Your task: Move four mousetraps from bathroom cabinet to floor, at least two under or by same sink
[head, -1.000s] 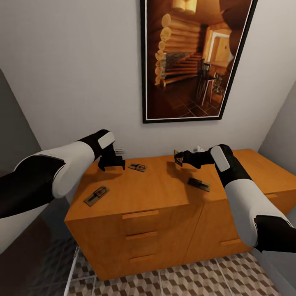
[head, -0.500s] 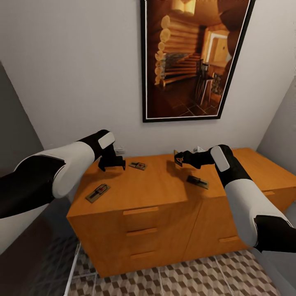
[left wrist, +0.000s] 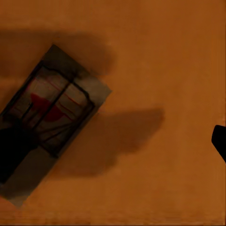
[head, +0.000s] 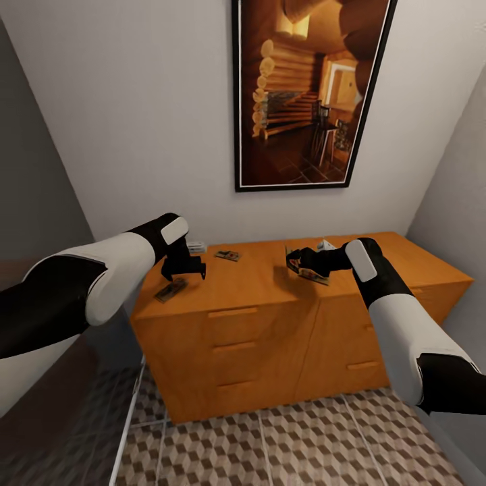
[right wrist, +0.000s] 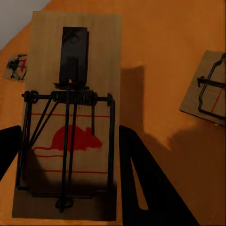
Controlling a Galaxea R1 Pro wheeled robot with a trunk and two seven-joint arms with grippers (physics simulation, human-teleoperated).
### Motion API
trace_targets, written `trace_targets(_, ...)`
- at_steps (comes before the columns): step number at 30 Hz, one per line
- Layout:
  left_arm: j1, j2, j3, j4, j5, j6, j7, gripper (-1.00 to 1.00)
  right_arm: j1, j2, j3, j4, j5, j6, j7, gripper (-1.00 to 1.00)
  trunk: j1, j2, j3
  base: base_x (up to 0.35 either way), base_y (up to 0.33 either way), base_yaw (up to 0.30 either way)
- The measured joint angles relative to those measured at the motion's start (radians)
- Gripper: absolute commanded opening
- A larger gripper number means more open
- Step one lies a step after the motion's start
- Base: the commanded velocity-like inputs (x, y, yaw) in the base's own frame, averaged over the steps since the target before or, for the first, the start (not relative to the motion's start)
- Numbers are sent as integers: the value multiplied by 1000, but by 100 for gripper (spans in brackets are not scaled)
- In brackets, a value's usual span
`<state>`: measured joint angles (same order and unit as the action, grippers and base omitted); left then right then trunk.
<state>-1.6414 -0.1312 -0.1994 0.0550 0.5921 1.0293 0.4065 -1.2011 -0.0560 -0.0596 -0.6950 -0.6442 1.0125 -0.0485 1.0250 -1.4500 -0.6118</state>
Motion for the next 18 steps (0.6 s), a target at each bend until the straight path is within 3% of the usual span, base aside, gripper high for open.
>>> trace_targets(7,0,2,0,-1,0,0,0,100,0,1,0,1,0,0,0,-100,0,0,1,-40,0,-49)
trace_targets(18,0,1,-2,-1,-1,0,0,100,0,1,0,-1,0,0,1,-100,0,0,10,-2,0,-227)
